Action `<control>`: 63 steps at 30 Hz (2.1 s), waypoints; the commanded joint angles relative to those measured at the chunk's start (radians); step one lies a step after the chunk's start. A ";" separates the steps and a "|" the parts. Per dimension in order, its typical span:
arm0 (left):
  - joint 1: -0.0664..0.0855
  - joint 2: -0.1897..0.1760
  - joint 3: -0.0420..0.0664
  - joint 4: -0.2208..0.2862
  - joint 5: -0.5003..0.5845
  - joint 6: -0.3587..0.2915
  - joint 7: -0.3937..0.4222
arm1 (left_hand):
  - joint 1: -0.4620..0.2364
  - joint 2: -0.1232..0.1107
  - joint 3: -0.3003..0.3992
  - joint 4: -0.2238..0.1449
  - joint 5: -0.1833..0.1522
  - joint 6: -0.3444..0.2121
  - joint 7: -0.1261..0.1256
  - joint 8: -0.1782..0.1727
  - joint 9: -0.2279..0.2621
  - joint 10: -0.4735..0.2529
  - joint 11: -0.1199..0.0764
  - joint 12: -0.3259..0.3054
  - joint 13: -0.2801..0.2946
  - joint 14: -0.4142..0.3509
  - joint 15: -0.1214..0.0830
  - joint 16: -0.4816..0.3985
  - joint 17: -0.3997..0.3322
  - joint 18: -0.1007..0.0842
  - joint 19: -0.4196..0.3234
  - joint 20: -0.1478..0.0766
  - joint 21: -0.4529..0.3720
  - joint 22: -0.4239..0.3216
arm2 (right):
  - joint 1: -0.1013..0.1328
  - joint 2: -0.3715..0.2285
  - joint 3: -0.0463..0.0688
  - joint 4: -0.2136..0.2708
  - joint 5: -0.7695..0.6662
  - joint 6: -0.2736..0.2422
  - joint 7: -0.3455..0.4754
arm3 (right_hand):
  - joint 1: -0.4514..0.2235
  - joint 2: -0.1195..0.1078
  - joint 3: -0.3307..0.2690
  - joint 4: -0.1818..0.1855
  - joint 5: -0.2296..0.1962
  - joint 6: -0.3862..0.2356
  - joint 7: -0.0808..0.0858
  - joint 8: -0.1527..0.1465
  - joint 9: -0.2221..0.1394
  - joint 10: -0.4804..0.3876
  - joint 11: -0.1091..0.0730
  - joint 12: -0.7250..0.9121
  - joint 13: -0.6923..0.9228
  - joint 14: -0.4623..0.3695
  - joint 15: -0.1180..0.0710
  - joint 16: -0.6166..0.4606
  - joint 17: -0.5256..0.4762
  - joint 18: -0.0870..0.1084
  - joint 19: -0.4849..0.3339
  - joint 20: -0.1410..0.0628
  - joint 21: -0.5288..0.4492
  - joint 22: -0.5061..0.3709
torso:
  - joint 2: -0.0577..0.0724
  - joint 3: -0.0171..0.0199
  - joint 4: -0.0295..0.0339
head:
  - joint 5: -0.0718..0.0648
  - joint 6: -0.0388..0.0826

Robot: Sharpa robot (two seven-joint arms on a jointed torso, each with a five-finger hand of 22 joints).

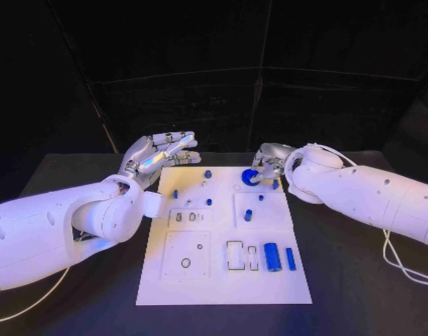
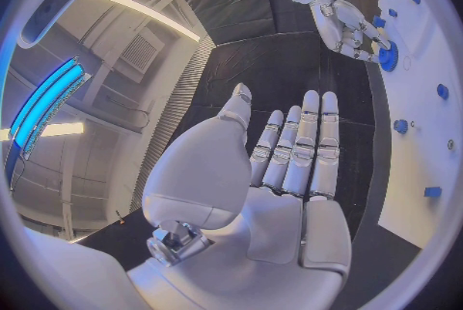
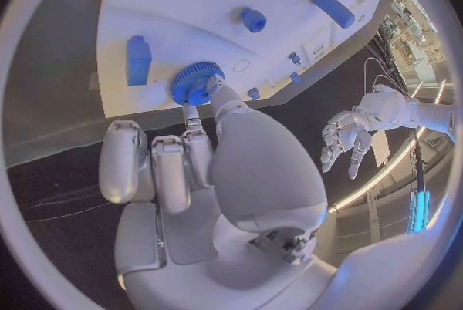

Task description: Assemble the parts on the task board

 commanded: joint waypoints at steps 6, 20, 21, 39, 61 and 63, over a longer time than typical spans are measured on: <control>0.001 -0.001 0.001 0.001 -0.007 0.015 0.001 | 0.009 -0.002 -0.001 -0.007 0.003 -0.004 0.042 -0.006 -0.002 0.001 0.006 -0.004 0.000 -0.004 0.005 -0.005 -0.001 0.011 0.001 0.000 0.004 -0.001 | -0.003 -0.017 0.000 0.071 -0.084 -0.166 0.002 | -0.003 0.011 0.021 -0.007 0.001 0.025 -0.013 -0.003 0.000 0.017 -0.003 0.011 0.047 0.077 -0.008 0.006 0.125 -0.014 0.021 -0.003 0.013 0.022 | 0.000 0.0011 0.0006 | 0.003 0.001; 0.001 0.001 0.001 0.001 -0.007 0.018 0.000 | 0.010 0.000 0.001 -0.009 0.003 -0.007 0.042 -0.007 -0.002 0.000 0.007 -0.004 -0.001 -0.003 0.005 -0.005 -0.001 0.011 0.001 0.001 0.004 -0.001 | -0.004 0.038 0.000 0.151 -0.152 -0.193 -0.001 | -0.015 0.002 0.039 -0.014 0.014 0.022 -0.011 -0.015 -0.003 0.017 -0.002 0.008 0.047 0.078 -0.008 0.007 0.130 -0.010 0.011 -0.004 0.007 0.002 | 0.001 0.0000 0.0017 | 0.010 -0.001; 0.001 0.001 0.001 0.001 -0.007 0.018 0.000 | 0.010 0.000 0.001 -0.009 0.003 -0.007 0.042 -0.007 -0.002 0.000 0.007 -0.004 -0.001 -0.003 0.005 -0.005 -0.001 0.011 0.001 0.001 0.004 -0.001 | -0.005 0.047 0.000 0.148 -0.157 -0.190 -0.001 | -0.016 0.002 0.040 -0.014 0.014 0.021 -0.010 -0.016 -0.003 0.017 -0.002 0.008 0.047 0.078 -0.008 0.007 0.130 -0.010 0.011 -0.004 0.007 0.002 | 0.001 -0.0001 0.0019 | 0.011 0.000; 0.002 0.007 0.001 0.005 -0.007 0.012 0.001 | 0.011 0.001 0.002 -0.010 0.003 -0.009 0.042 -0.008 -0.002 0.000 0.007 -0.005 -0.001 -0.003 0.005 -0.005 -0.001 0.011 0.000 0.001 0.004 -0.002 | -0.026 0.181 -0.004 0.056 -0.186 -0.110 -0.003 | -0.036 -0.004 0.060 -0.015 0.025 0.016 -0.007 -0.031 -0.004 0.014 0.001 0.004 0.043 0.078 -0.006 0.007 0.129 -0.009 0.007 -0.002 0.003 -0.006 | 0.001 0.0016 0.0009 | 0.020 -0.002; 0.002 0.010 0.001 0.000 -0.007 0.014 -0.002 | 0.011 0.001 0.002 -0.010 0.003 -0.009 0.042 -0.008 -0.002 0.000 0.007 -0.005 -0.001 -0.003 0.005 -0.005 -0.001 0.011 0.000 0.001 0.004 -0.002 | -0.031 0.223 -0.004 0.007 -0.206 -0.067 -0.021 | -0.095 -0.040 0.064 -0.004 0.051 -0.013 0.006 -0.072 -0.006 0.003 0.013 -0.009 0.029 0.077 0.004 0.006 0.125 -0.008 0.006 0.006 -0.001 -0.012 | 0.001 0.0025 0.0003 | 0.024 -0.011; 0.002 0.010 0.001 0.000 -0.007 0.014 -0.002 | 0.011 0.001 0.002 -0.010 0.003 -0.009 0.042 -0.008 -0.002 0.000 0.007 -0.005 -0.001 -0.003 0.005 -0.005 -0.001 0.011 0.000 0.001 0.004 -0.002 | -0.031 0.224 -0.004 0.003 -0.208 -0.078 -0.027 | -0.107 -0.051 0.055 -0.001 0.030 -0.041 0.013 -0.093 -0.007 -0.002 0.019 -0.013 0.023 0.077 0.008 0.006 0.125 -0.008 0.006 0.009 -0.001 -0.013 | 0.001 0.0026 -0.0001 | 0.024 -0.011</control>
